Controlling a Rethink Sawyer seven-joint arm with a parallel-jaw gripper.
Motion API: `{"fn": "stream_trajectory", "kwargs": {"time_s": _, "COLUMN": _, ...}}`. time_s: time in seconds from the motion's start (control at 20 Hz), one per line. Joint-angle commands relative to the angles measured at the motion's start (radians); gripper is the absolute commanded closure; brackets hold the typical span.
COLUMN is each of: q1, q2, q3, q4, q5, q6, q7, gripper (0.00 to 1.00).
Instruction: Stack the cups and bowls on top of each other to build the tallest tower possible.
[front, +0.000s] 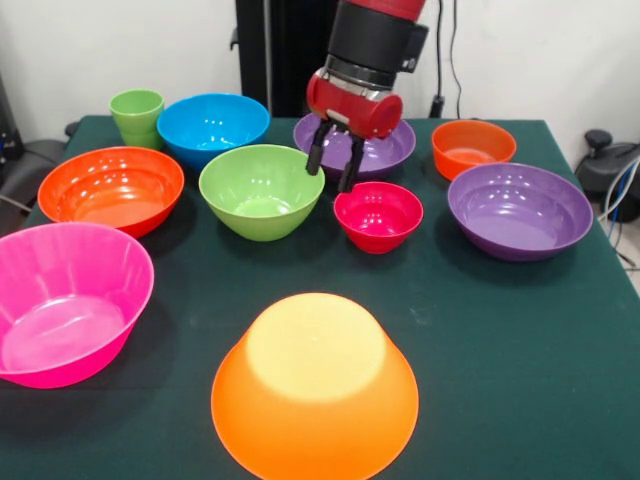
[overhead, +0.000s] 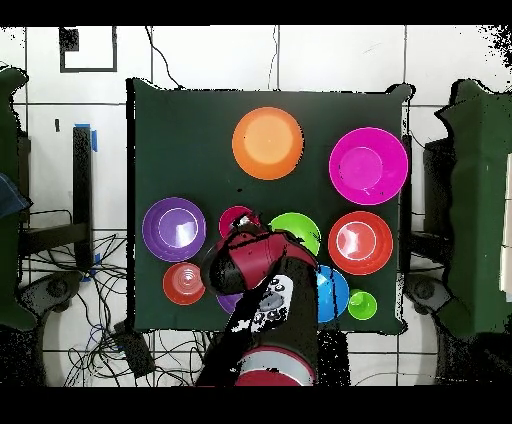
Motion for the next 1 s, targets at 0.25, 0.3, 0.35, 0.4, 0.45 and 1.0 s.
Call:
{"fn": "stream_trajectory", "kwargs": {"time_s": 0.25, "q1": -0.009, "q2": 0.191, "q3": 0.029, "q4": -0.115, "q5": -0.035, "q6": -0.133, "q7": -0.021, "gripper": 0.0}}
{"fn": "stream_trajectory", "kwargs": {"time_s": 0.3, "q1": -0.008, "q2": 0.199, "q3": 0.024, "q4": -0.119, "q5": -0.033, "q6": -0.139, "q7": -0.021, "gripper": 0.0}}
{"fn": "stream_trajectory", "kwargs": {"time_s": 0.35, "q1": -0.007, "q2": 0.205, "q3": 0.02, "q4": -0.122, "q5": -0.031, "q6": -0.147, "q7": -0.022, "gripper": 0.0}}
{"fn": "stream_trajectory", "kwargs": {"time_s": 0.4, "q1": -0.01, "q2": 0.214, "q3": 0.021, "q4": -0.127, "q5": -0.031, "q6": -0.156, "q7": -0.024, "gripper": 0.0}}
{"fn": "stream_trajectory", "kwargs": {"time_s": 0.45, "q1": -0.009, "q2": 0.227, "q3": 0.016, "q4": -0.135, "q5": -0.029, "q6": -0.168, "q7": -0.024, "gripper": 0.0}}
{"fn": "stream_trajectory", "kwargs": {"time_s": 1.0, "q1": 0.004, "q2": 0.299, "q3": -0.023, "q4": -0.191, "q5": -0.01, "q6": -0.176, "q7": -0.036, "gripper": 0.0}}
